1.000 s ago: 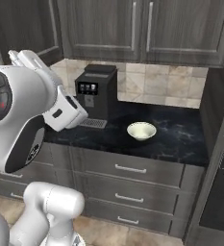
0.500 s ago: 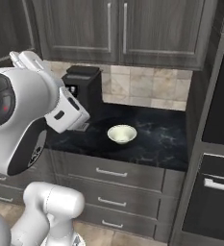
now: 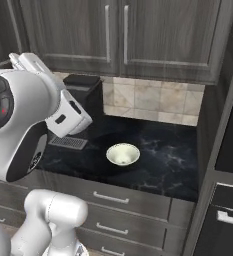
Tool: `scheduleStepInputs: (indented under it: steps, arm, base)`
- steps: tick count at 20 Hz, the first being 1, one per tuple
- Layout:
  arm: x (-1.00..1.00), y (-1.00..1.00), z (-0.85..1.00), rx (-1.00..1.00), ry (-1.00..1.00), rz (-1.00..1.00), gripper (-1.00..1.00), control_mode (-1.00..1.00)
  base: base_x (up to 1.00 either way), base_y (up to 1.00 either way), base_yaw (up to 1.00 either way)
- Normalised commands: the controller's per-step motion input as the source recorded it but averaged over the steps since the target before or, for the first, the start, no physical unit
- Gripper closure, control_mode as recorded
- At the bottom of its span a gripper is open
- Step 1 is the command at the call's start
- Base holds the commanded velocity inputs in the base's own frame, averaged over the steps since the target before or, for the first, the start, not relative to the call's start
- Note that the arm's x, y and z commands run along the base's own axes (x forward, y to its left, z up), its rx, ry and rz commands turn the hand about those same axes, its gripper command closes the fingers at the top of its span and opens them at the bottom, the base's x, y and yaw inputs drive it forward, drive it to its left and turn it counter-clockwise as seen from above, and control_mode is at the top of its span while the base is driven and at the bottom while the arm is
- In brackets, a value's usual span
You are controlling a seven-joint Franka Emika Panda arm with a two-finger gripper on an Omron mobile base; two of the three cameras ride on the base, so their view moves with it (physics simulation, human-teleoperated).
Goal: Pick up the bowls on the counter and stack them on top of one another in the open cabinet. Place the smaller bowl on top of the larger bowl.
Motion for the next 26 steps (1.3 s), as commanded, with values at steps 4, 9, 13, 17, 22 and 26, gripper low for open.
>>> scheduleStepInputs:
  steps: [4, 9, 13, 17, 22, 26]
  arm:
    - [0.00, 0.00, 0.00, 0.00, 0.00, 0.00, -1.00, 1.00]
    - [0.30, -0.18, -0.16, 0.00, 0.00, 0.03, -1.00, -1.00]
    - [0.32, -0.39, -0.23, 0.03, 0.00, 0.04, -1.00, -1.00]
    - [0.01, -0.42, -0.26, 0.05, 0.02, 0.02, -1.00, -1.00]
    - [0.06, -0.08, -0.18, 0.08, 0.00, 0.03, -1.00, -1.00]
    - [0.02, 0.03, -0.20, 0.00, 0.13, 0.00, -1.00, -1.00]
  base:
    - [0.50, -0.27, 0.07]
    - [0.20, -0.12, 0.02]
    - [0.00, 0.00, 0.00]
    - [0.00, 0.00, 0.00]
    - [0.00, 0.00, 0.00]
    - [0.00, 0.00, 0.00]
